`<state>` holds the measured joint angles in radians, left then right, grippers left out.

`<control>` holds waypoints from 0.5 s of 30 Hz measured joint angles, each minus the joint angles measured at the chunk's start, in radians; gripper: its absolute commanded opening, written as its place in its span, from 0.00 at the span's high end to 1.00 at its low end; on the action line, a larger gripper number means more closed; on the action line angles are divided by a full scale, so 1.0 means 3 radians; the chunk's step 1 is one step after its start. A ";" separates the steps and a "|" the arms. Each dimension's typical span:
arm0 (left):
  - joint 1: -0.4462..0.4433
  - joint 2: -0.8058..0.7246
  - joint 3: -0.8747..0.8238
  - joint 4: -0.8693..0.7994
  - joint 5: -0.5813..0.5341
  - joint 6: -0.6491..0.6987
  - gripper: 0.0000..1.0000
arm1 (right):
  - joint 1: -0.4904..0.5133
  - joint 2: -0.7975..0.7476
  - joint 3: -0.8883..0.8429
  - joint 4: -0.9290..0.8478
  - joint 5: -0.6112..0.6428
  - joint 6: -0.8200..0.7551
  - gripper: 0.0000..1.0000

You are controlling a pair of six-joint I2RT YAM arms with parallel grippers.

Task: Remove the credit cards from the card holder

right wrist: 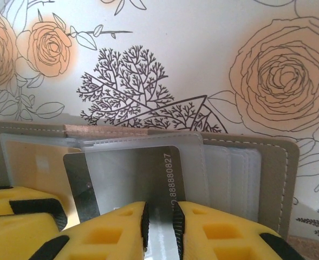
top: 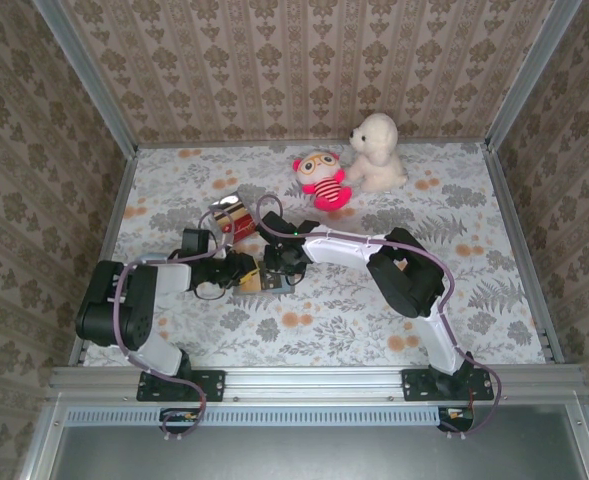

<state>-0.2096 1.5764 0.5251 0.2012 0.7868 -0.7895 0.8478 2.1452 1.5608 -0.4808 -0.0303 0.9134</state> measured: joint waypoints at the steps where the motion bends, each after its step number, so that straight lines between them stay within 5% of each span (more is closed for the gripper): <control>1: 0.0000 0.0006 0.0000 0.0014 0.0008 -0.0004 0.76 | 0.0000 0.0000 -0.0001 0.0019 -0.0015 0.0011 0.75; 15: 0.0006 0.0103 0.0019 0.0128 0.0095 -0.0014 0.76 | -0.0025 0.0000 -0.0031 0.0071 -0.0100 0.0033 0.75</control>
<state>-0.2077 1.6073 0.5308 0.2398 0.8154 -0.7937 0.8402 2.1452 1.5517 -0.4595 -0.0605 0.9234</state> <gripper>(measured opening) 0.240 0.254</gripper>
